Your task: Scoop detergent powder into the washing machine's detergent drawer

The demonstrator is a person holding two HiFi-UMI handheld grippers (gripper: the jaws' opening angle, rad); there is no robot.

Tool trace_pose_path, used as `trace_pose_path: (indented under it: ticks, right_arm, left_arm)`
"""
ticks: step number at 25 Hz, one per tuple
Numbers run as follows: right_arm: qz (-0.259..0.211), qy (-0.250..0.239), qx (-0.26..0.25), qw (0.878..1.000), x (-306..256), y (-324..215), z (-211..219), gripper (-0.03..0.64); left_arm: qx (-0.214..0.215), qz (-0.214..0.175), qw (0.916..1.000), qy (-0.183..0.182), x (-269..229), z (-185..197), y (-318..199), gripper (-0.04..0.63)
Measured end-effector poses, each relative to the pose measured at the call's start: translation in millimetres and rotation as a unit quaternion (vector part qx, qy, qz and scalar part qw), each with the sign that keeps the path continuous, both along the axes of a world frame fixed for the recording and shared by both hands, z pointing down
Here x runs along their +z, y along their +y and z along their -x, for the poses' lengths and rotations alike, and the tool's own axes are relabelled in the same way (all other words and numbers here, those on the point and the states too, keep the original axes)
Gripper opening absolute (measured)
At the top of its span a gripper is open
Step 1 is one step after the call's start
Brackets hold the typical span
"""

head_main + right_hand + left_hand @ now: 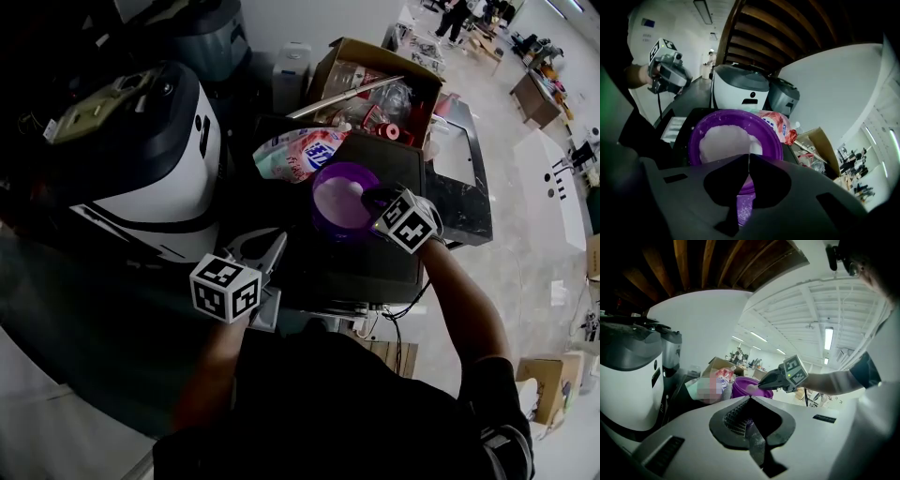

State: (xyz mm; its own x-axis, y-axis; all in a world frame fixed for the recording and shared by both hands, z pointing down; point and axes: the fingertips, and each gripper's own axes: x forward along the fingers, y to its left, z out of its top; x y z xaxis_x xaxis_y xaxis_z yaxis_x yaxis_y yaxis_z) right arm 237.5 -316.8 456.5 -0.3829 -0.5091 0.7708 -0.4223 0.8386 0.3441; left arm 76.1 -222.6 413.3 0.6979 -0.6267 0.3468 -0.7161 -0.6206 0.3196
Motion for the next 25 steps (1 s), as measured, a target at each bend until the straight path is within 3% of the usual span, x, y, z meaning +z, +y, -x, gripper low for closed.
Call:
trace_pose_path:
  ticks: [4, 7, 15, 25]
  right_arm:
    - [0.002, 0.086, -0.057, 0.995, 8.0, -2.5, -4.5, 0.021]
    - [0.005, 0.119, -0.087, 0.989, 9.4, -6.8, -9.2, 0.021]
    - [0.025, 0.161, -0.127, 0.978, 13.5, -13.0, -11.7, 0.021]
    - [0.047, 0.173, -0.128, 0.975, 14.3, -8.8, -11.9, 0.021]
  left_arm:
    - [-0.003, 0.006, 0.9999, -0.009, 3.1, -1.8, 5.4, 0.008]
    - [-0.005, 0.013, 0.9998, -0.015, 5.8, -2.6, 8.7, 0.008]
    - [-0.021, 0.02, 0.9994, -0.02, 9.0, 2.9, 16.3, 0.008]
    - [-0.048, 0.012, 0.9988, -0.001, 9.5, 17.3, 17.9, 0.009]
